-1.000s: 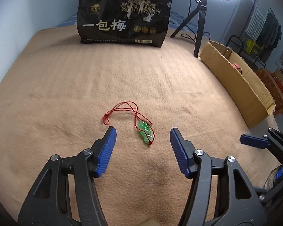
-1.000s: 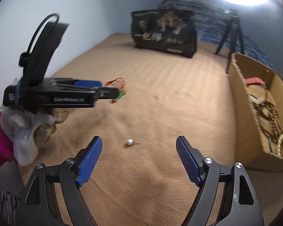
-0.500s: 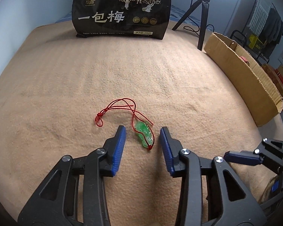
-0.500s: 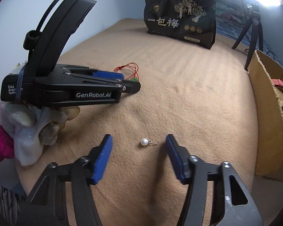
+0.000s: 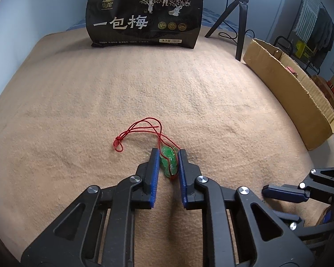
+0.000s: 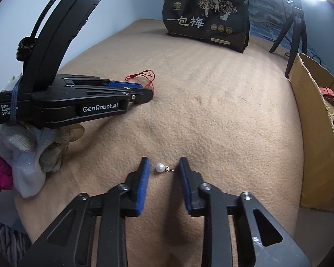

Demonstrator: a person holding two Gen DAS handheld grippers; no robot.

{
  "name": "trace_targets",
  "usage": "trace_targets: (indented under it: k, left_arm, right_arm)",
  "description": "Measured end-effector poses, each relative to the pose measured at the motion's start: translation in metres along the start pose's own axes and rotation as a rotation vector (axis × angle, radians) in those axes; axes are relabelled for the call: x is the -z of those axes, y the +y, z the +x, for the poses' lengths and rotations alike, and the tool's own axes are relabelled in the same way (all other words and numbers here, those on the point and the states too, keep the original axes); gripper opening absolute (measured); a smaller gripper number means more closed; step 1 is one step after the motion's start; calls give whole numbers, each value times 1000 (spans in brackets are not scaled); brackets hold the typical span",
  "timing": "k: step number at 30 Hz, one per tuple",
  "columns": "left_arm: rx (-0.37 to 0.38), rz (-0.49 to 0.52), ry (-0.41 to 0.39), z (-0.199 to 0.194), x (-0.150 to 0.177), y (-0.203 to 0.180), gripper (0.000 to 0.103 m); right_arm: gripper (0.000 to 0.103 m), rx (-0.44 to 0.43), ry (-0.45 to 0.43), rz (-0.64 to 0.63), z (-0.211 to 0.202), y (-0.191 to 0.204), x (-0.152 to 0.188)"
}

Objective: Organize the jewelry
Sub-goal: 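Grasp the jade pendant with the left gripper while the right gripper grasps the pearl earring, then carry the jade pendant and earring into the cardboard box and open both grippers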

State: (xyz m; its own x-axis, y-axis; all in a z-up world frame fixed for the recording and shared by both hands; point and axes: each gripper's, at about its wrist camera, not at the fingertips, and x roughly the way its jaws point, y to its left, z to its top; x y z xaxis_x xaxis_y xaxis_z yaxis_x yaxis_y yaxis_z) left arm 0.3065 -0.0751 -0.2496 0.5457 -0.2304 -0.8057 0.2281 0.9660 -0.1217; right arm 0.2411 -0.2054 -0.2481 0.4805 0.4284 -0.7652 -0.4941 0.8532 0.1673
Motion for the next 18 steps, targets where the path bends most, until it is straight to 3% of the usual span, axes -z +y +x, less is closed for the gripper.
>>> trace_targets:
  k: [9,18]
  left_arm:
    - [-2,-9,-13,-4,2,2,15]
    - [8,-13,-65,-27,0,-1,15]
  right_arm:
    - [15,3,-19,10,-3,-3,3]
    - [15,15,-78,3,-35,0,6]
